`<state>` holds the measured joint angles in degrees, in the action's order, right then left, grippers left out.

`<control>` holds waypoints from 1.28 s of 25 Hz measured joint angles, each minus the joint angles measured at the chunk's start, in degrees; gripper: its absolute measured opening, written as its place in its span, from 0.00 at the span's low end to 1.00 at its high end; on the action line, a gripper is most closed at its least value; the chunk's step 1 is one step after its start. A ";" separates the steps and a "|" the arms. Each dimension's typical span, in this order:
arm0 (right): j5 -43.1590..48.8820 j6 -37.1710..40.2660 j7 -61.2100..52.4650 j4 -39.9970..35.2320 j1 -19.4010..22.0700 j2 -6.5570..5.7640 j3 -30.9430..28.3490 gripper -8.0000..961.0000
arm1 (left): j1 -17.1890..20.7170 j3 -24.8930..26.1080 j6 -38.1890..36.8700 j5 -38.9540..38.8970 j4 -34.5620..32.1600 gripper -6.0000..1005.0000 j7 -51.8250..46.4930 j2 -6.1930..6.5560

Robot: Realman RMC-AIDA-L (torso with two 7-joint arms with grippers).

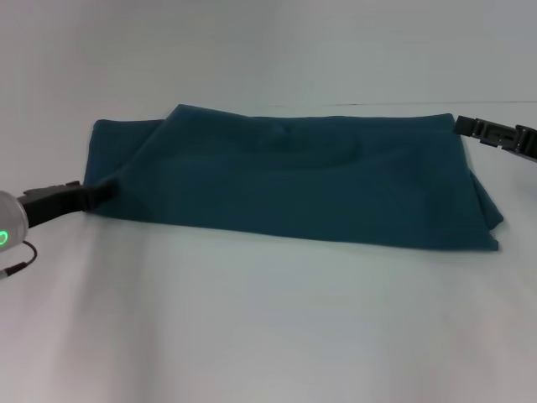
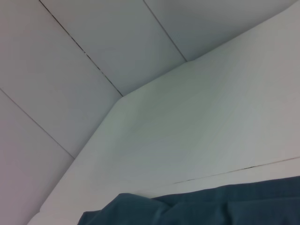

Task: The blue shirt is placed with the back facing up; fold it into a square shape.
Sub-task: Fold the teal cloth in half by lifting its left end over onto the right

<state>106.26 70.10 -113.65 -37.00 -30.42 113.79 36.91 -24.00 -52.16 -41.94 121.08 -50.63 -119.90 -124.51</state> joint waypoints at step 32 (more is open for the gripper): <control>0.08 -0.76 -0.03 0.62 0.92 0.27 -0.44 0.93 | -0.37 6.80 -0.94 -0.40 5.48 0.71 -5.86 0.41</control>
<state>106.34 69.34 -113.68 -36.39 -29.50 114.07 36.47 -24.37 -45.36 -42.87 120.68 -45.15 -125.77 -124.10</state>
